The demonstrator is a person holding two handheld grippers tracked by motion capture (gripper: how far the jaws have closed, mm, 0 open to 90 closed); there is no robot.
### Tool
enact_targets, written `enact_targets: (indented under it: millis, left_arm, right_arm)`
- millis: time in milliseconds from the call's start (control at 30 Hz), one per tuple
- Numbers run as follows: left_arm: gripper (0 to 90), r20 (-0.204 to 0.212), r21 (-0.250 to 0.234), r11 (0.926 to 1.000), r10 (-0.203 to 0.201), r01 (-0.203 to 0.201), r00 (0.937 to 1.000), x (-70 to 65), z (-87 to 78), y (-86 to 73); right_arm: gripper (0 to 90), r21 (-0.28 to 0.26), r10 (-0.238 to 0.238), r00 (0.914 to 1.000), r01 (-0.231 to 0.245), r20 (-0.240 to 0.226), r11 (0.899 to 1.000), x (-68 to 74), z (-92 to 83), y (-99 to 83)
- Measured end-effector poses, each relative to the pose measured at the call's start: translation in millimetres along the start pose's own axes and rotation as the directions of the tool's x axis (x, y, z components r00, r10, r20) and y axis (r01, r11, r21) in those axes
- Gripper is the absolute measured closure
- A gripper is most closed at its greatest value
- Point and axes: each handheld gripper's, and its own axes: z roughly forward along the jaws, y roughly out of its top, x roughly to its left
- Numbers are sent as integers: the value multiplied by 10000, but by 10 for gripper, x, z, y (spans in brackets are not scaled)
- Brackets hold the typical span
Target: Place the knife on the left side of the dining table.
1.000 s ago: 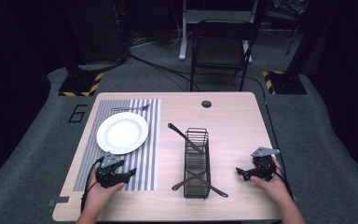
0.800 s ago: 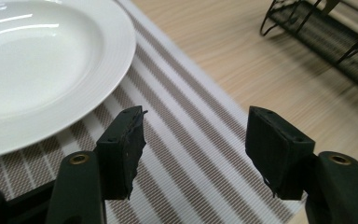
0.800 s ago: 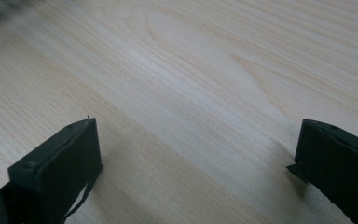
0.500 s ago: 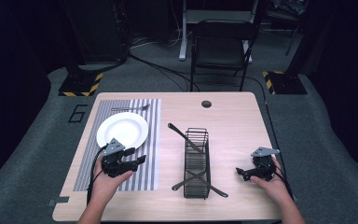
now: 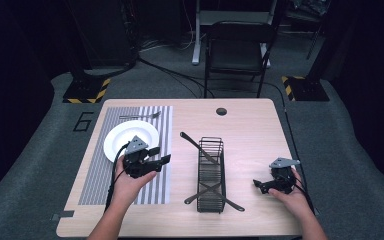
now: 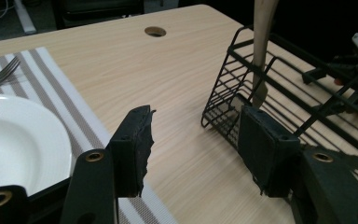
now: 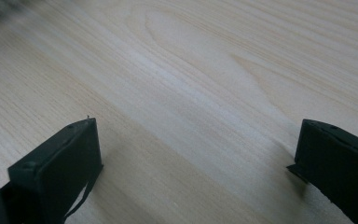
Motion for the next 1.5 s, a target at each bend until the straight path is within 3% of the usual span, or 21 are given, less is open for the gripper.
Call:
enact_targets:
  millis: [100, 333, 633, 967, 1500]
  left_arm:
    - [463, 48, -187, 9997, -130, 131, 9999, -31, 60, 45]
    - [474, 108, -176, 9998, -8, 10, 9999, -134, 219, 162]
    - [517, 467, -450, 9990, 9, 12, 9989, -317, 420, 296]
    - [519, 619, -532, 9979, -332, 365, 9975, -374, 573, 342]
    - [640, 617, -795, 9958, -402, 451, 9973, -440, 783, 363]
  right_arm:
    - [0, 3, -1, 10000, 1, -13, 10000, 0, 0, 0]
    - [0, 5, 0, 10000, 0, -9, 10000, 0, 0, 0]
    - [0, 6, 2, 10000, -2, -7, 10000, 1, 0, 0]
    - [0, 6, 3, 10000, -3, -9, 10000, 1, 0, 0]
    - [0, 11, 3, 10000, -3, -9, 10000, 1, -1, 0]
